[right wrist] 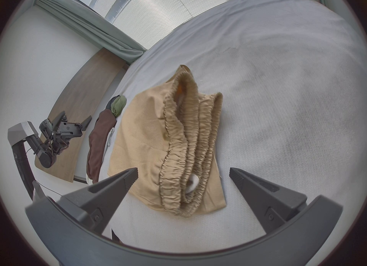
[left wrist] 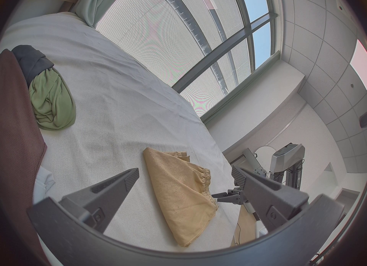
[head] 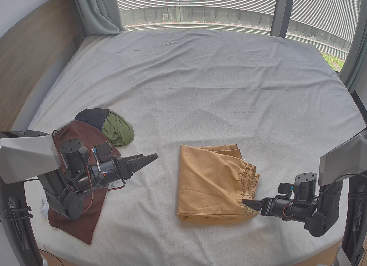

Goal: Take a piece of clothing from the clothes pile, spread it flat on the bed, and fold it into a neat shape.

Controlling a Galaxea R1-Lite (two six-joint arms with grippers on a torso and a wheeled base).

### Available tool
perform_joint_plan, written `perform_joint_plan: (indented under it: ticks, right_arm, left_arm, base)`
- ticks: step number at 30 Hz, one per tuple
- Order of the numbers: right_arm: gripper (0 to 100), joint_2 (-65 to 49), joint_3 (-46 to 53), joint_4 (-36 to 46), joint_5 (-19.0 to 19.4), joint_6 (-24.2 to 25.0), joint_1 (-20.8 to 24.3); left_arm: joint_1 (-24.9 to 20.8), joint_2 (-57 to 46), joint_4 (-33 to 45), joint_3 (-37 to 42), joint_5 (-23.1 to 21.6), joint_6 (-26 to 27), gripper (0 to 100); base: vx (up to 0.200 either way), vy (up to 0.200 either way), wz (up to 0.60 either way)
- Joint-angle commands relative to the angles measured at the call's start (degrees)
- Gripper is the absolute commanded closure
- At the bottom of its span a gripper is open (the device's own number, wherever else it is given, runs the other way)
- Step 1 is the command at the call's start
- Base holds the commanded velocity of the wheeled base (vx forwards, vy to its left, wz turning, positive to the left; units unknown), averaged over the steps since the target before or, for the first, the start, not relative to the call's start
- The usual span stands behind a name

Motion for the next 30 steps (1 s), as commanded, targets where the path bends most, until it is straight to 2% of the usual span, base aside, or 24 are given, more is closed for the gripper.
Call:
perform_joint_plan:
  ticks: [1,4,9,11,12,13,16,27,28,30]
  right_arm:
    - [0,3.3,-0.4,0.0,0.1,0.2,-0.1]
    - [0,5.0,-1.2,0.0,0.1,0.7,0.0]
    - [0,7.1,-3.2,-0.1,0.1,4.3,0.7]
    - [0,7.2,-4.7,-0.1,0.1,8.8,2.1]
    - [0,7.2,-4.7,-0.1,0.1,8.8,2.1]
    - [0,7.1,-5.6,-0.1,0.1,12.1,3.6]
    - [0,6.9,-6.6,-0.2,0.1,15.9,5.5]
    - [0,6.6,-7.8,-0.2,-0.1,16.6,6.0]
    - [100,6.6,-7.9,-0.2,-0.1,16.6,6.0]
    - [100,6.6,-7.8,-0.2,-0.2,16.6,6.0]
  left_arm:
    - [0.0,0.2,0.0,0.0,0.0,0.0,0]
    - [0.0,0.0,0.0,0.0,0.0,0.0,0]
    - [0.0,0.1,0.0,0.0,0.1,0.0,0]
    - [0.0,0.0,0.0,0.0,0.1,0.0,0]
    - [0.0,0.0,0.0,0.0,0.1,0.0,0]
    - [0.1,0.0,0.0,0.0,0.1,0.0,0]
    - [0.1,0.0,0.0,-0.1,0.1,0.0,0]
    - [0.1,0.1,0.0,-0.2,0.1,0.0,0]
    - [0.1,0.1,0.0,-0.2,0.1,0.0,0]
    - [0.1,0.1,0.0,-0.2,0.1,0.0,0]
  base:
    - [0.0,0.0,0.0]
    - [0.0,0.0,0.0]
    - [0.0,0.0,0.0]
    - [0.0,0.0,0.0]
    - [0.0,0.0,0.0]
    - [0.0,0.0,0.0]
    - [0.0,0.0,0.0]
    - [0.0,0.0,0.0]
    - [0.0,0.0,0.0]
    - [0.0,0.0,0.0]
